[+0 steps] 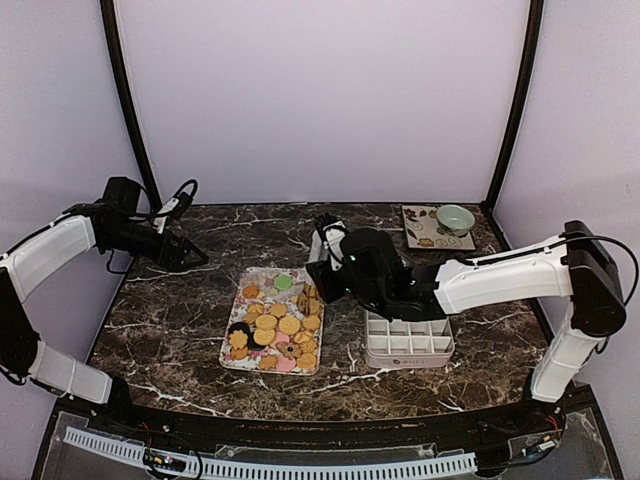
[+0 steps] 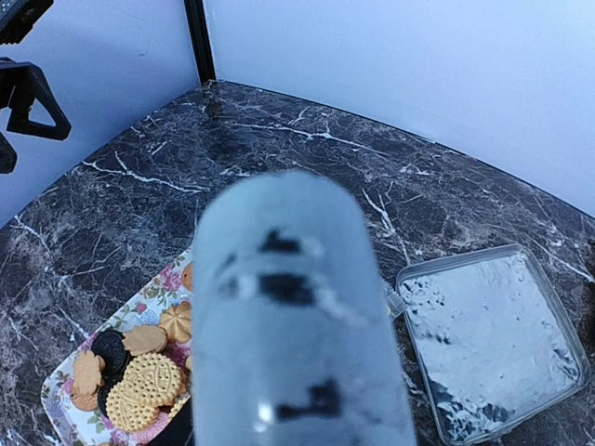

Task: Pack the cookies
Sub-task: Pick up the fake cookies from the plate.

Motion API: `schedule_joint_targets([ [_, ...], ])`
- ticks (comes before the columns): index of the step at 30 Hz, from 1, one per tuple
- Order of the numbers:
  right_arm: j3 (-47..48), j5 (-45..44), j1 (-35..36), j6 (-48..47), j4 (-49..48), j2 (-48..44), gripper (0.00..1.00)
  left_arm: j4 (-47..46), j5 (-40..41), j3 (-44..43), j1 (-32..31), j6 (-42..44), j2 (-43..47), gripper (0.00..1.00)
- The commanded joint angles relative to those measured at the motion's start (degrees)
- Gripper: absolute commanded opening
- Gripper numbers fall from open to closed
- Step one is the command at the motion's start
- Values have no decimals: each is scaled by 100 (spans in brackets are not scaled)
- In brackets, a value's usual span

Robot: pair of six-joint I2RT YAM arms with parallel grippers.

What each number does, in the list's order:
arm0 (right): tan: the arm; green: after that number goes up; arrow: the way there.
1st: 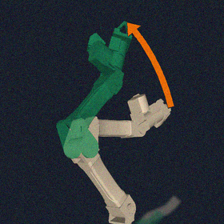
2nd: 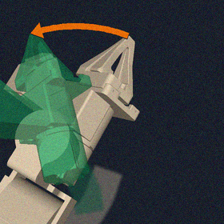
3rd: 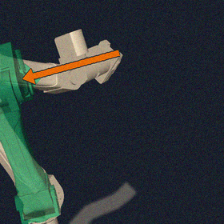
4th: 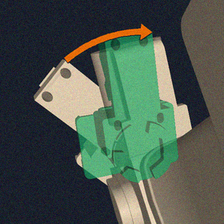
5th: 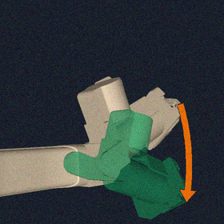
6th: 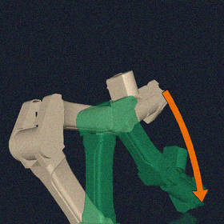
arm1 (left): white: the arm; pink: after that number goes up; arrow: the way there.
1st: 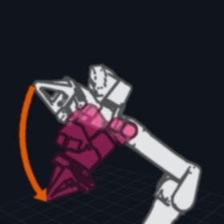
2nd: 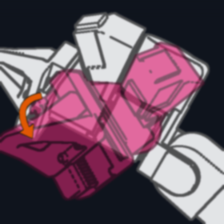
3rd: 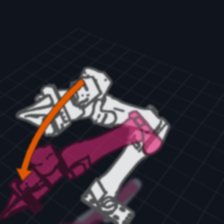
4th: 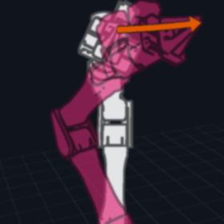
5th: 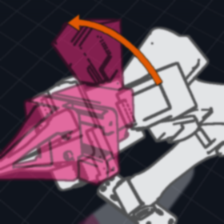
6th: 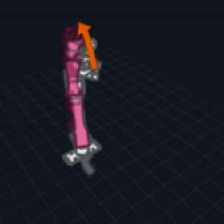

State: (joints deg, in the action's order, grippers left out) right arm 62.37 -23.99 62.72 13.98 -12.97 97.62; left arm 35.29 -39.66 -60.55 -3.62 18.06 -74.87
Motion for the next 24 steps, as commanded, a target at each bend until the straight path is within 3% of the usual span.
schedule_joint_targets([
  [1,76,-1,12,40,-436,201,44,-18,-108,47,24,103,234,95],
  [19,329,-229,20,-202,-928,747,40,0,-183,46,22,119,255,95],
  [24,3,-186,103,-123,-1050,655,46,-22,-203,80,27,139,289,95],
])
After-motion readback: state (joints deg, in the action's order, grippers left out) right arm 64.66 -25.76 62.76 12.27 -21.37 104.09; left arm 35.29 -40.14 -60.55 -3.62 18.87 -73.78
